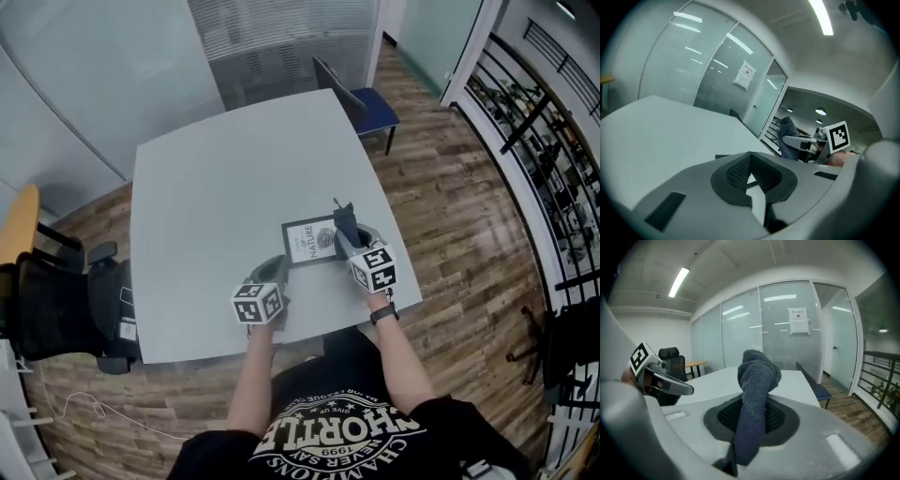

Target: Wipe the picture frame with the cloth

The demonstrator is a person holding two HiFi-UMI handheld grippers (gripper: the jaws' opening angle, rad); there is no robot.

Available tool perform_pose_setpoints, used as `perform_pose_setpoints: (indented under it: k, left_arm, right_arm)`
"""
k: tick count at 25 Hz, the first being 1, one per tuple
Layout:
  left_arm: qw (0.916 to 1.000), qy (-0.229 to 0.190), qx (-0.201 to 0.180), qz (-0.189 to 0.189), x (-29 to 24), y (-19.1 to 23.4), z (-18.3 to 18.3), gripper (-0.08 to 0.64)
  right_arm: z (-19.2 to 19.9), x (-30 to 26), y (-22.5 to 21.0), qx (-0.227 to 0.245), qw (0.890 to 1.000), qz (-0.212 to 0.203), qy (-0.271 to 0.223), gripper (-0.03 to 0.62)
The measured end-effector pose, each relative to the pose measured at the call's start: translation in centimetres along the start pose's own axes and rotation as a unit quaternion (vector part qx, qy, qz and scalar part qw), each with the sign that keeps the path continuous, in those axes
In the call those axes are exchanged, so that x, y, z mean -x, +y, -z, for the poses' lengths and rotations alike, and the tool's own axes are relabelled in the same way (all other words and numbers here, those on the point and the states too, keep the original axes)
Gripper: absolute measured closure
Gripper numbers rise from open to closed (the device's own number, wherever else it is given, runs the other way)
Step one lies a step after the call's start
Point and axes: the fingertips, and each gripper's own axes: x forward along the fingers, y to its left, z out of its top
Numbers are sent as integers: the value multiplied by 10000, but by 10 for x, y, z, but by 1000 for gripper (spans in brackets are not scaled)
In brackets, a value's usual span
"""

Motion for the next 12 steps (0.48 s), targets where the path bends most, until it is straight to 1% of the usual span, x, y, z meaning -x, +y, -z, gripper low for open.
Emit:
perform_pose_setpoints:
  k: [3, 5, 7, 9, 12]
  left_arm:
    - [9982, -395, -452, 73, 17, -25, -34, 563]
    - [9952, -654, -721, 93, 31, -42, -55, 563]
    - [9912, -882, -984, 75, 47, -60, -69, 563]
    - [9852, -1085, -1323, -51, 64, -74, -78, 563]
    - [9728, -1384, -1812, -400, 94, -90, -93, 563]
  right_arm:
    - [-37, 38, 13, -283, 9974, 69, -662, 525]
    - [-60, 65, 22, -189, 9936, 179, -1100, 523]
    - [-76, 90, 33, 20, 9904, 305, -1351, 523]
    - [-88, 112, 43, 96, 9877, 417, -1502, 523]
    - [-103, 141, 55, 36, 9830, 644, -1718, 525]
